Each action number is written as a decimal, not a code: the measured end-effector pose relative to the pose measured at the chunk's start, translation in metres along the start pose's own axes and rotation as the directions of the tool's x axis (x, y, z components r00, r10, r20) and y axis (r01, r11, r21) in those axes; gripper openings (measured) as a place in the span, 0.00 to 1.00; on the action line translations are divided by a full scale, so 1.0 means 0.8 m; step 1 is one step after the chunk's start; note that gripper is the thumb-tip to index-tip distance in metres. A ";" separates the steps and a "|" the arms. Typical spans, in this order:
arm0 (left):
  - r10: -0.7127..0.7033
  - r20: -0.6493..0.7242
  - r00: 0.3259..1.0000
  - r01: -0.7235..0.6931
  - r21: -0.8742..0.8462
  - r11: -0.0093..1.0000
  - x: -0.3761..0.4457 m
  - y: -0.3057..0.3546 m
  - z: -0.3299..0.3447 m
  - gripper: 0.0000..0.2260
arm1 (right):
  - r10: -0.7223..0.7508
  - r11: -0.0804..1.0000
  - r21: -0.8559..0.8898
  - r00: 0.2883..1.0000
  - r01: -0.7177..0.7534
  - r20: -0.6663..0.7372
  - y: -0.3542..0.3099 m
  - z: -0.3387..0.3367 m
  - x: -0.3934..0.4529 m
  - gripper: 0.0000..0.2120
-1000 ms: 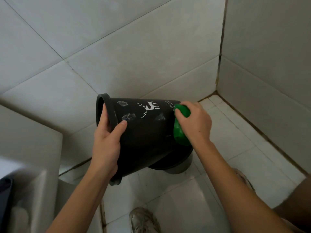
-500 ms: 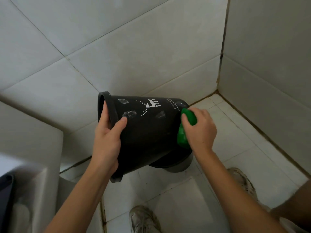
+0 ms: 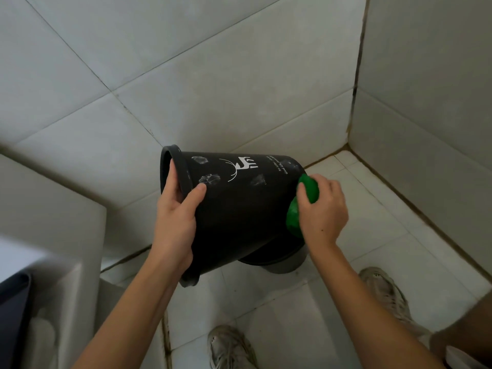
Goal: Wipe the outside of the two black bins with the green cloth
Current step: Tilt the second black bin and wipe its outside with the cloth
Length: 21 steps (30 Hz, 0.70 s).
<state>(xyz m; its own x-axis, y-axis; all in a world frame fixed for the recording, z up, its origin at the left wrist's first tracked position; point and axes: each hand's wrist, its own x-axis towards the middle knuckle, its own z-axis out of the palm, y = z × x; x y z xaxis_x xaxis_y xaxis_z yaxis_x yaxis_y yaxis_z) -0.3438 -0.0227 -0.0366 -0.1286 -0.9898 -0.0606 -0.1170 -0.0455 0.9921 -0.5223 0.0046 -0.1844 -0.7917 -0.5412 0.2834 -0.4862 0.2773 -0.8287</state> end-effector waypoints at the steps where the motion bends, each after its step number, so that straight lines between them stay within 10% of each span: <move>1: -0.005 -0.002 1.000 0.005 -0.003 1.000 0.001 0.001 0.000 0.27 | -0.057 0.998 0.014 0.998 0.057 -0.007 -0.014 -0.001 -0.010 0.14; 7: -0.028 0.024 0.999 0.029 -0.020 0.999 0.003 0.003 -0.004 0.26 | -0.411 0.910 0.069 0.911 0.408 0.030 -0.045 -0.006 -0.044 0.15; 14: -0.027 0.011 1.000 0.027 -0.019 0.999 0.002 0.001 -0.001 0.27 | -0.030 0.999 -0.026 0.999 0.031 0.034 0.018 -0.003 0.009 0.13; 21: -0.010 0.028 1.000 0.011 -0.014 1.000 0.003 -0.002 -0.008 0.27 | -0.422 0.905 0.091 0.905 0.416 0.057 -0.039 -0.006 -0.035 0.14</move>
<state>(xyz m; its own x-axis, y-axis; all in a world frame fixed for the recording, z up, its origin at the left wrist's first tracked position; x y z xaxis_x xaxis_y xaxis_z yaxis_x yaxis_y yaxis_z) -0.3378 -0.0259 -0.0379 -0.1552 -0.9851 -0.0739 -0.1044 -0.0580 0.9928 -0.4872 0.0151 -0.1641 -0.4902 -0.6519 0.5785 -0.7356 -0.0466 -0.6758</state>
